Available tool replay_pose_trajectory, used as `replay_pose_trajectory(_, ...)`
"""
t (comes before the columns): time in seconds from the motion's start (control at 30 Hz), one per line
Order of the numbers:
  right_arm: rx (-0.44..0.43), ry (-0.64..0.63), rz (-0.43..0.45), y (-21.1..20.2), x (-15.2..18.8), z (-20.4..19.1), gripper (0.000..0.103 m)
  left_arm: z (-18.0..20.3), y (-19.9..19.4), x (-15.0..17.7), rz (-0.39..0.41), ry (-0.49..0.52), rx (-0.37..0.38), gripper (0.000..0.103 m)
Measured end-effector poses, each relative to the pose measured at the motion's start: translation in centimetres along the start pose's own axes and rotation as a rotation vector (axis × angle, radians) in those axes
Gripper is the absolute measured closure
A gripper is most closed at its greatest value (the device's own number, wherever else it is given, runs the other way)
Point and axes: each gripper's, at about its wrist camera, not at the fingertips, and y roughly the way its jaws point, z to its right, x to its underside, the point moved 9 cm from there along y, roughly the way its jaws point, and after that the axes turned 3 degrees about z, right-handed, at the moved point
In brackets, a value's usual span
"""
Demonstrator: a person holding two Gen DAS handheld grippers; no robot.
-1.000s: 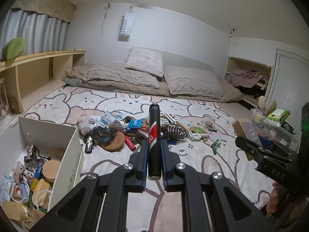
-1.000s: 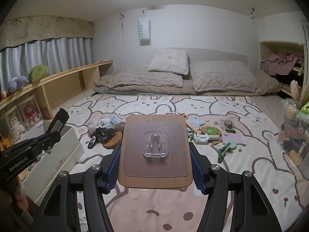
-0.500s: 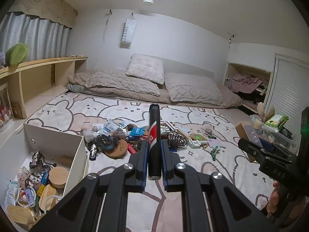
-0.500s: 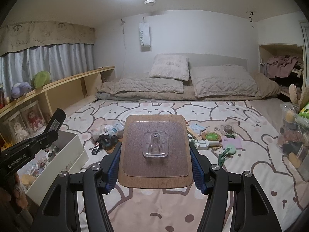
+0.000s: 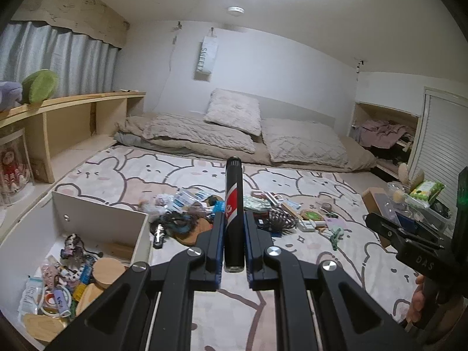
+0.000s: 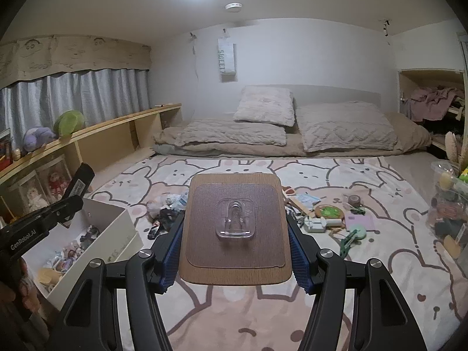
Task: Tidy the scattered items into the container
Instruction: 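Bring the held marker and hook plate over the open white box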
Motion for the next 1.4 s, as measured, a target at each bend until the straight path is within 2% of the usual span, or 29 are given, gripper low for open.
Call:
replay_pose_trajectory(0.47,-0.109,-0.038,-0.012,1.8,-0.5,-5.5,0.039,-5.9,-2.2,-0.1,0.021,-0.033,-0.113,0.091)
replay_pose_trajectory(1.03,-0.244,-0.128,-0.045,4.0,-0.9,-14.3,0.039,-14.4,-5.1,0.3,0.032,-0.084,-0.263,0.091)
replay_pose_trajectory(1.4,-0.377,-0.153,-0.103,5.8,-0.3,-20.3,0.039,-19.7,-6.1,1.6,0.012,-0.132,-0.349,0.091)
